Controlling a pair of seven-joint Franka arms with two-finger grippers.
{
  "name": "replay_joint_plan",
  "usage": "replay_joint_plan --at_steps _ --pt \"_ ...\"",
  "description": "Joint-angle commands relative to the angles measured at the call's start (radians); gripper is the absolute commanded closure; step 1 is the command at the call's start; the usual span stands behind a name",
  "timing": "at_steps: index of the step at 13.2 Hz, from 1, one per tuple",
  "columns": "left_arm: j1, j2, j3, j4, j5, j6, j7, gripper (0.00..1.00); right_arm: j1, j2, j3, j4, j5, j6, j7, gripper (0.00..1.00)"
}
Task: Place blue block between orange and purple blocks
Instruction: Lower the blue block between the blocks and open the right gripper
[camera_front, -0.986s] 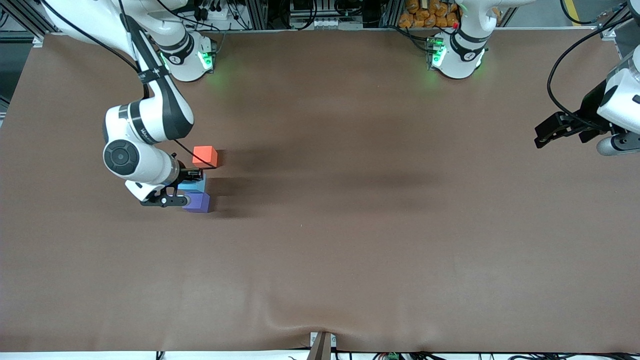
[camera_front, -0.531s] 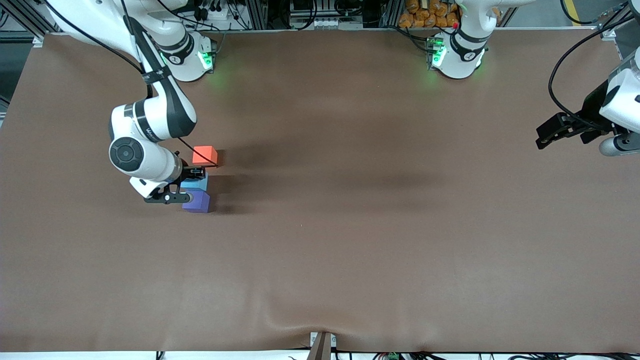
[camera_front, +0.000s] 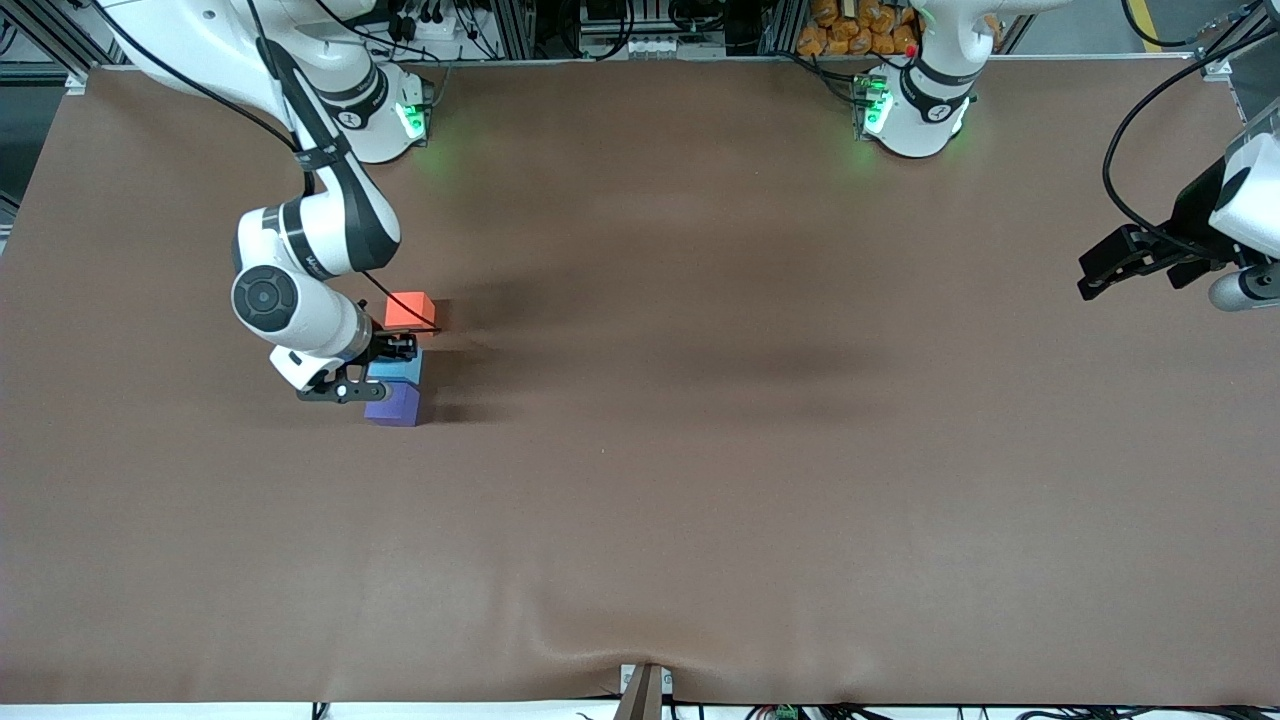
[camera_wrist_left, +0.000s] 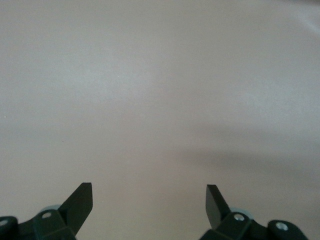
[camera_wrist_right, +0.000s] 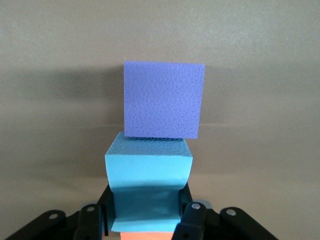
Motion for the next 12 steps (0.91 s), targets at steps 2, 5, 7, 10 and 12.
replay_joint_plan --at_steps 2,5,7,10,12 --pt "0.011 -0.007 -0.001 0.005 -0.016 0.006 0.024 0.00 -0.011 -0.038 0.002 -0.066 0.016 0.058 -0.027 0.96" --pt "0.005 -0.001 -0.007 0.003 -0.014 0.003 0.035 0.00 -0.013 -0.033 0.002 -0.078 0.016 0.078 -0.027 0.96" --pt "0.008 -0.004 -0.009 0.005 -0.014 -0.001 0.041 0.00 -0.014 -0.030 0.000 -0.078 0.016 0.083 -0.027 0.96" --pt "0.010 -0.003 -0.009 0.006 -0.016 0.000 0.042 0.00 -0.016 -0.021 0.000 -0.080 0.016 0.092 -0.025 0.96" --pt "0.011 -0.003 -0.009 0.008 -0.017 0.003 0.042 0.00 -0.014 -0.015 0.000 -0.092 0.016 0.114 -0.025 0.96"
